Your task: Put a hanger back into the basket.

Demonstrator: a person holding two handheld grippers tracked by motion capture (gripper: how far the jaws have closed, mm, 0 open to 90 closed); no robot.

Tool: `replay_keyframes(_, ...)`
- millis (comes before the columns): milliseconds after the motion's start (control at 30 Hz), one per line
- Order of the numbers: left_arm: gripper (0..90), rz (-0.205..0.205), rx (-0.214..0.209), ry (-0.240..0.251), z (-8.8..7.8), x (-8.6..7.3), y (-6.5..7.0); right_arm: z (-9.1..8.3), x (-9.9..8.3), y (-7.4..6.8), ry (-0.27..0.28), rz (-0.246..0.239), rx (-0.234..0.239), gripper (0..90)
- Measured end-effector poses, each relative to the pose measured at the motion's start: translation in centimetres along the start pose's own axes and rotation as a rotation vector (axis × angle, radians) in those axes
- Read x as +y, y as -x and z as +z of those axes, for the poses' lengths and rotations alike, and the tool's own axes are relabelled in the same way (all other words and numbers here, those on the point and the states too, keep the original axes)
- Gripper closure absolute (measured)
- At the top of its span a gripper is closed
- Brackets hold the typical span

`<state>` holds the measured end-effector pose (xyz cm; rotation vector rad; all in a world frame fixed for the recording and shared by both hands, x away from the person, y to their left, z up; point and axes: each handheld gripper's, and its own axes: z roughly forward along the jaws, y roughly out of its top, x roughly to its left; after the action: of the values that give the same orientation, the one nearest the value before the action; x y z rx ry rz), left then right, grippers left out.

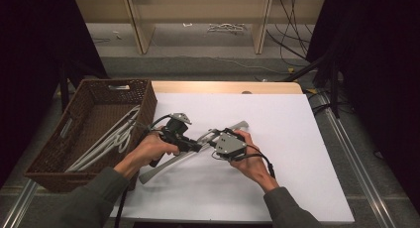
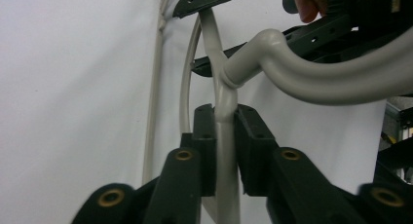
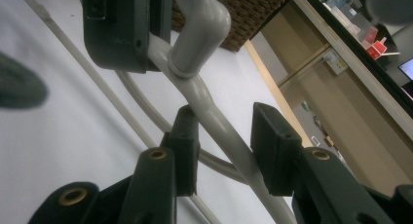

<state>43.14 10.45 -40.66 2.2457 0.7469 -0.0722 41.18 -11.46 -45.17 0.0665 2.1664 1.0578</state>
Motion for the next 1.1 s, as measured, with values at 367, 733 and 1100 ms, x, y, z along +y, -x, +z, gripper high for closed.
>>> replay_keyframes(367, 80.9, 0.027, 0.034, 0.036, -0.2, 0.1, 0.7, -0.3, 0.0, 0.1, 0.005, 0.04, 0.005, 58.3)
replay_keyframes(733, 81.2, 0.011, 0.044, 0.096, -1.5, 0.1, 0.4, -1.8, 0.9, 0.2, 0.007, 0.058, -0.052, 45.3)
replay_keyframes(1100, 81.3, -0.037, 0.063, 0.196, -3.8, 0.4, 0.1, -4.6, 0.4, 0.8, -0.001, 0.176, -0.09, 38.7)
